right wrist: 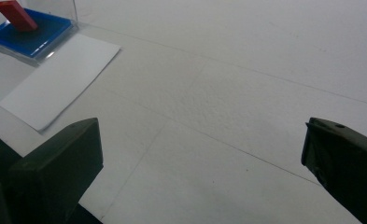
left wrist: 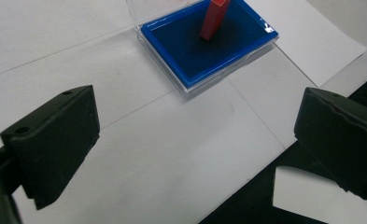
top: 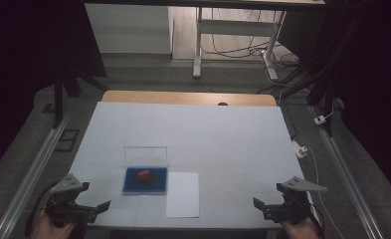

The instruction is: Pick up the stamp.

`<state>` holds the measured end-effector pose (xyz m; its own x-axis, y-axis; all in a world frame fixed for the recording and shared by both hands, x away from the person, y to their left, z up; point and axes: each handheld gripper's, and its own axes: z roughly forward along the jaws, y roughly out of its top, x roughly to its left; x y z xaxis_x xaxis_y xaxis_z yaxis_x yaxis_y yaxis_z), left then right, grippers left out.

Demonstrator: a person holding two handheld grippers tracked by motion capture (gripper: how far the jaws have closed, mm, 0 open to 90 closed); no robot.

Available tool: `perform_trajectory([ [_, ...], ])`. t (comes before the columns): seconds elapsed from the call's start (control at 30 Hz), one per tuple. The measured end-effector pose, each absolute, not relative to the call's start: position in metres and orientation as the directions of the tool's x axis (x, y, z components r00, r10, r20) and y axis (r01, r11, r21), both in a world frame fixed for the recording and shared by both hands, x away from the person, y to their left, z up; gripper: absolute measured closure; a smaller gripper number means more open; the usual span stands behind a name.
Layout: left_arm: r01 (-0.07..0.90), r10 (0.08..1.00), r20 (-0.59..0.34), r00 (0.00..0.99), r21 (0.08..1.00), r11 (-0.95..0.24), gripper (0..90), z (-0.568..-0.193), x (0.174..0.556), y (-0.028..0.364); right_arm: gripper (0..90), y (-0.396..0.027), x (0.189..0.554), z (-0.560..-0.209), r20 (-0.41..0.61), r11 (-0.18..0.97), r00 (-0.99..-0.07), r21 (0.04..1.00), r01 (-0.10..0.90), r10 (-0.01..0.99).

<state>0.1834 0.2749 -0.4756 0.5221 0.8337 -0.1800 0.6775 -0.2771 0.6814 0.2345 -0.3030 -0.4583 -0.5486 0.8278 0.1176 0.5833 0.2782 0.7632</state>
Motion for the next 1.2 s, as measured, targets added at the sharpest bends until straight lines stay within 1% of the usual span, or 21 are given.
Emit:
perform_trajectory([
  [0.2,0.671,0.824,-0.189,0.533,0.689,-0.276,0.1,-0.4753,0.1816,0.2769,0.0,-0.3026,0.2361,-0.4586,0.127,0.286,-0.564,0.76,0.584,0.816],
  [0.4,0.671,0.824,-0.172,0.54,0.678,-0.298,0.4,-0.4757,0.1823,0.2736,0.0,-0.3033,0.2377,-0.4593,0.147,0.294,-0.582,0.75,0.593,0.8],
  [1.0,0.688,0.805,-0.209,0.556,0.658,-0.305,0.0,-0.4766,0.1865,0.2742,0.0,-0.3005,0.2383,-0.4597,0.149,0.326,-0.617,0.74,0.588,0.773],
  [1.2,0.666,0.813,-0.174,0.556,0.679,-0.31,0.0,-0.4738,0.1866,0.2732,0.0,-0.3007,0.2386,-0.4599,0.154,0.324,-0.618,0.741,0.588,0.771],
])
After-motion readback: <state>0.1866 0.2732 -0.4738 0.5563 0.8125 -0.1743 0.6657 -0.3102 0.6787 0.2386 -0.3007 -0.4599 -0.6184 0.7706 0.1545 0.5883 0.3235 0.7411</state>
